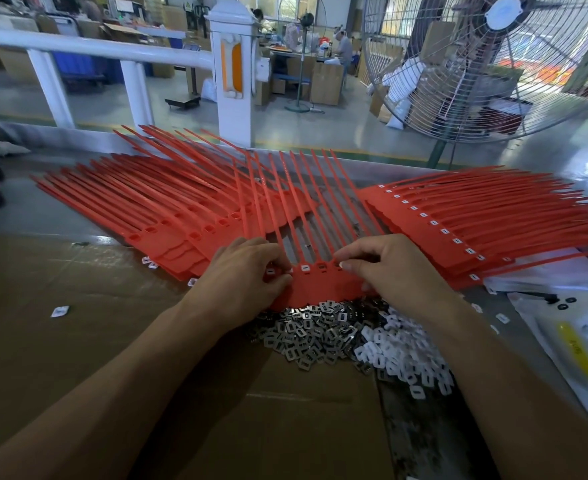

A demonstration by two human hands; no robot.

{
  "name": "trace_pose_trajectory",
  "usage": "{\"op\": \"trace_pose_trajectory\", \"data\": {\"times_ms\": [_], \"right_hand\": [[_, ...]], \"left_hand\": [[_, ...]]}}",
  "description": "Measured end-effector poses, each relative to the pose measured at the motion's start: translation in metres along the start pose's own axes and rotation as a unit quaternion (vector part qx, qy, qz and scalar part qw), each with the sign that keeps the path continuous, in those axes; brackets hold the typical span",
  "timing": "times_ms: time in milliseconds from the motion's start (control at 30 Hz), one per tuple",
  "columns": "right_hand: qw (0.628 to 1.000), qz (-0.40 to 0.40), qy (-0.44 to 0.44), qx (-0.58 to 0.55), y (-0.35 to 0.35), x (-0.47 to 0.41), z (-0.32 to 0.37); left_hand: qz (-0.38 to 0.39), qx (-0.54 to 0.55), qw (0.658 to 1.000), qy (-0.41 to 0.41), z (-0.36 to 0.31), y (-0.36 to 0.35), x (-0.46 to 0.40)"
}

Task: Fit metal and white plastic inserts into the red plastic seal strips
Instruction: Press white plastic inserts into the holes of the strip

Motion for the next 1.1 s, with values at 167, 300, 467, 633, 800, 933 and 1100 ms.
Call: {"op": "trace_pose_trajectory", "data": {"times_ms": [167,300,467,633,800,933,1100], "right_hand": [[0.999,-0.036,0.012,0.004,-0.010,-0.008,0.002],[0.999,-0.038,0.026,0.022,-0.017,-0.012,0.002],[0.997,-0.040,0.031,0.066,-0.025,-0.015,0.001],[0.996,-0.025,0.020,0.080,-0.031,-0.017,-0.001],[0.995,-0.015,0.021,0.097,-0.031,-0.017,0.000],[0.991,-0.003,0.033,0.127,-0.029,-0.013,0.004],[0.988,-0.026,0.059,0.143,-0.018,-0.004,0.007]], "left_hand": [[0.003,-0.003,1.000,-0.001,-0.001,0.001,0.000],[0.003,-0.007,1.000,-0.003,-0.001,0.002,0.001],[-0.001,-0.008,1.000,-0.003,-0.002,0.001,0.001],[-0.001,-0.010,1.000,-0.004,-0.002,0.001,0.000],[-0.005,-0.004,1.000,-0.006,-0.003,0.002,0.001],[-0.003,-0.005,1.000,-0.007,-0.003,0.002,0.001],[0.000,-0.002,1.000,-0.006,-0.002,0.002,0.001]]}}
Point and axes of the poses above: each hand's wrist, its own x-axis away from the middle knuckle, its own y-axis out of the back of the hand, z = x × y, the point moved 3 cm from there along -x, towards the middle knuckle, and after that the axes turned 7 degrees about -x, right-handed, at the moved point
